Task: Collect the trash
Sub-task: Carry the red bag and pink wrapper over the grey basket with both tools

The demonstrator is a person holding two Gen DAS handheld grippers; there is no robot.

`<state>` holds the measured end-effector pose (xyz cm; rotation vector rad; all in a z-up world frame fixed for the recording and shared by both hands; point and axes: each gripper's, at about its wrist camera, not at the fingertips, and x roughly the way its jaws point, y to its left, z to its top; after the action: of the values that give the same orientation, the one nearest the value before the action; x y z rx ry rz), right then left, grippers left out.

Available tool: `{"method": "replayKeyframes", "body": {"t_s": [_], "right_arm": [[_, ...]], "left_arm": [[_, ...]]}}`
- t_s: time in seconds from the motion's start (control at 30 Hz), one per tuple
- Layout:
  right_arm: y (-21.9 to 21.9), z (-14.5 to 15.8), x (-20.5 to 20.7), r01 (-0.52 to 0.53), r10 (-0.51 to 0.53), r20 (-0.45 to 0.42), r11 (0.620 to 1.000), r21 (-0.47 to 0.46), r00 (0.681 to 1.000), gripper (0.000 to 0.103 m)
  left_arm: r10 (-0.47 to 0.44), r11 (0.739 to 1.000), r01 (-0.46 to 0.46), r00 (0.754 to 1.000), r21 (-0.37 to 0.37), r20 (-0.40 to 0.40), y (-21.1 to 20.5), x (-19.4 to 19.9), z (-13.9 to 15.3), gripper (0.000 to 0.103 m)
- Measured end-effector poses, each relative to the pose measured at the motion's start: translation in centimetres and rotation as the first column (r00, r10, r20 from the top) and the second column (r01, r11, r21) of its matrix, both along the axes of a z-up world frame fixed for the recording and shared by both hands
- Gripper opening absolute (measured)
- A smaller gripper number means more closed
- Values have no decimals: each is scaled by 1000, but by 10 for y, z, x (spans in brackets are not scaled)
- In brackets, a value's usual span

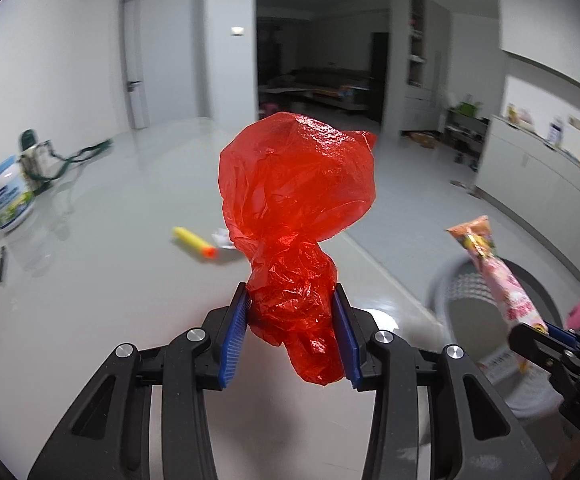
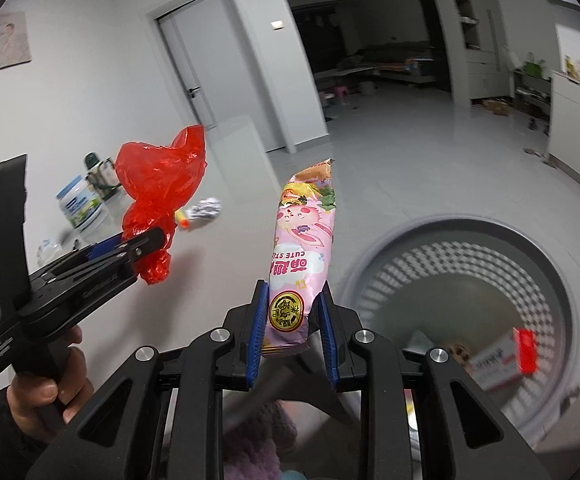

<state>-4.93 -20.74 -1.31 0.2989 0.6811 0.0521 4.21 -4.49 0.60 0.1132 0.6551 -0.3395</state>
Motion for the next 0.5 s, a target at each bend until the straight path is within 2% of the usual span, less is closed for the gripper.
{"method": "replayKeyframes", "body": {"t_s": [0.23,0.5], "right_arm": [[-45,-12,-39,133,-133,-22,991,7,991,24],[-87,-31,-68,250,-248,-62,968,23,967,24]], "left_arm": [[-170,985,170,985,-3,-25,-53,-27,-4,40],[-329,943,331,940,9,-91,-107,-46,-23,41]]}}
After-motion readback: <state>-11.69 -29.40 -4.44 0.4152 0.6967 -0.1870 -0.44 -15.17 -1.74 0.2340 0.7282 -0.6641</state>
